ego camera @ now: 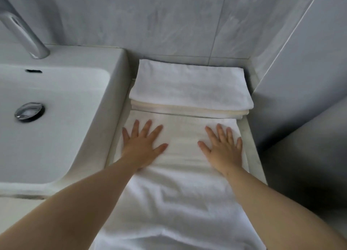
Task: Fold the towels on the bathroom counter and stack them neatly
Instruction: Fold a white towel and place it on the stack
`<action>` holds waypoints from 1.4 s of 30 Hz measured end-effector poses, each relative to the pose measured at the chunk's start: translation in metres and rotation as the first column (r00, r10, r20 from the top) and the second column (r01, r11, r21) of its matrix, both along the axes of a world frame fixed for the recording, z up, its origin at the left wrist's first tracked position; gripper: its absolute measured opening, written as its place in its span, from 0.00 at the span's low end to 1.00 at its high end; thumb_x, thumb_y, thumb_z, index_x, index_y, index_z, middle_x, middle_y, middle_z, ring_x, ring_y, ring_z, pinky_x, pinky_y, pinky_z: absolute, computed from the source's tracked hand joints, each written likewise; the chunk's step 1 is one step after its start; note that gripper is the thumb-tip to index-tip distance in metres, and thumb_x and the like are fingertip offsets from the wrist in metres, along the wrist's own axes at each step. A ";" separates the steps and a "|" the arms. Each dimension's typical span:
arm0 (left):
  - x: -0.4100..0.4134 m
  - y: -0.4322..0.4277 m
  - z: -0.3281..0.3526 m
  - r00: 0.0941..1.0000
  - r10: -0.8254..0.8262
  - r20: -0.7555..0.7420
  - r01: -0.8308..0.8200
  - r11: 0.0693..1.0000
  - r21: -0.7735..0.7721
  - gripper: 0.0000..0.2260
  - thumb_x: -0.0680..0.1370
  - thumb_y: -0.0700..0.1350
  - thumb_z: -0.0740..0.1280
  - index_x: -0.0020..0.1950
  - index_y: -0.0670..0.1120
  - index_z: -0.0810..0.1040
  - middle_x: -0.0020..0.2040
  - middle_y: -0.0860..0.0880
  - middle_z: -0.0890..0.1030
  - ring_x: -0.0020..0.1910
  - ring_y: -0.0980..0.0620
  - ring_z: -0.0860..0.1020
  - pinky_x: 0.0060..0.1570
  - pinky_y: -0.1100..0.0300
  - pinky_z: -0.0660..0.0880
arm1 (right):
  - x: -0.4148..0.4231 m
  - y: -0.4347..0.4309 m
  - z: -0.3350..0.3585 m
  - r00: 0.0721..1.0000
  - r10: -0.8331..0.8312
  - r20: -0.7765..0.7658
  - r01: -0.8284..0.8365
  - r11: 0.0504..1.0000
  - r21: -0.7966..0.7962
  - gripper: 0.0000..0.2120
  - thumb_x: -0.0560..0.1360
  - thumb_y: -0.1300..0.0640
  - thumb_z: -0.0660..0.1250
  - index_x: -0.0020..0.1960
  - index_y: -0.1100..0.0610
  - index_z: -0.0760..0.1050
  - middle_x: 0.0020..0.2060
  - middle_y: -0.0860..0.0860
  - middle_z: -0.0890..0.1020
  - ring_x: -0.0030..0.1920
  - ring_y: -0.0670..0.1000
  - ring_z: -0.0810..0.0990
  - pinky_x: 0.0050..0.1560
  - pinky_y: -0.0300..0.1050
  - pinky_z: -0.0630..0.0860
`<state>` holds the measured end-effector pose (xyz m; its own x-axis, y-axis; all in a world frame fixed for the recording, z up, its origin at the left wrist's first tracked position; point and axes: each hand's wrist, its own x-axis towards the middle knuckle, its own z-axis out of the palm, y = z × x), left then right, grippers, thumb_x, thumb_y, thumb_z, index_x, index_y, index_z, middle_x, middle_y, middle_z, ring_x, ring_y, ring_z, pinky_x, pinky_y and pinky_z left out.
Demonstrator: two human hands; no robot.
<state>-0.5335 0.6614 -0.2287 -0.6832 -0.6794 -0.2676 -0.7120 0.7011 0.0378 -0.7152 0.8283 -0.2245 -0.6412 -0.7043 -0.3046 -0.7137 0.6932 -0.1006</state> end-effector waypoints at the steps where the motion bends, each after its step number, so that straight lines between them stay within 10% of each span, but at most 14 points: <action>1: 0.002 -0.002 0.001 1.000 -0.011 0.006 0.011 1.000 -0.002 0.30 0.75 0.70 0.45 0.74 0.65 0.39 0.77 0.56 0.38 0.75 0.45 0.34 0.70 0.37 0.36 | -0.002 0.000 0.000 1.000 0.002 -0.004 -0.002 1.000 -0.003 0.30 0.76 0.33 0.40 0.75 0.39 0.36 0.76 0.46 0.35 0.76 0.53 0.35 0.74 0.59 0.40; 6: -0.016 -0.007 0.010 0.991 0.062 -0.119 -0.068 0.997 -0.047 0.27 0.77 0.66 0.52 0.74 0.59 0.57 0.77 0.50 0.52 0.76 0.47 0.44 0.71 0.38 0.41 | -0.005 -0.014 0.003 0.993 -0.086 -0.079 0.073 0.984 -0.161 0.28 0.78 0.36 0.49 0.75 0.45 0.53 0.76 0.50 0.50 0.76 0.55 0.47 0.72 0.58 0.49; 16: -0.007 -0.014 -0.006 0.981 0.184 -0.061 -0.182 0.983 0.033 0.35 0.74 0.71 0.46 0.76 0.59 0.42 0.78 0.49 0.40 0.76 0.46 0.38 0.73 0.45 0.38 | -0.014 -0.013 -0.004 0.989 -0.148 0.014 0.149 0.989 -0.022 0.34 0.76 0.32 0.42 0.76 0.45 0.36 0.76 0.51 0.36 0.76 0.56 0.37 0.74 0.59 0.40; 26: 0.035 0.067 0.043 0.992 -0.005 -0.123 0.018 0.995 0.098 0.28 0.82 0.55 0.50 0.77 0.55 0.38 0.78 0.54 0.42 0.77 0.51 0.40 0.74 0.50 0.41 | 0.085 0.020 0.034 0.975 0.055 0.214 -0.046 0.998 -0.048 0.29 0.79 0.40 0.51 0.77 0.43 0.45 0.77 0.47 0.43 0.76 0.53 0.39 0.73 0.58 0.41; 35: 0.081 0.103 -0.004 0.997 -0.050 -0.051 0.053 0.997 0.055 0.48 0.59 0.71 0.17 0.76 0.58 0.41 0.78 0.55 0.44 0.77 0.52 0.40 0.72 0.47 0.37 | 0.091 0.058 -0.003 0.987 0.154 0.048 -0.149 0.984 -0.098 0.38 0.67 0.30 0.33 0.75 0.39 0.42 0.77 0.45 0.41 0.76 0.49 0.38 0.73 0.53 0.36; 42: 0.091 0.107 0.021 0.977 -0.045 -0.206 0.063 0.995 0.081 0.25 0.81 0.56 0.51 0.77 0.55 0.49 0.78 0.52 0.49 0.77 0.50 0.44 0.74 0.50 0.46 | 0.112 0.074 0.029 0.981 0.164 0.100 -0.127 0.945 -0.302 0.28 0.78 0.40 0.53 0.74 0.50 0.60 0.75 0.51 0.60 0.75 0.53 0.56 0.72 0.50 0.55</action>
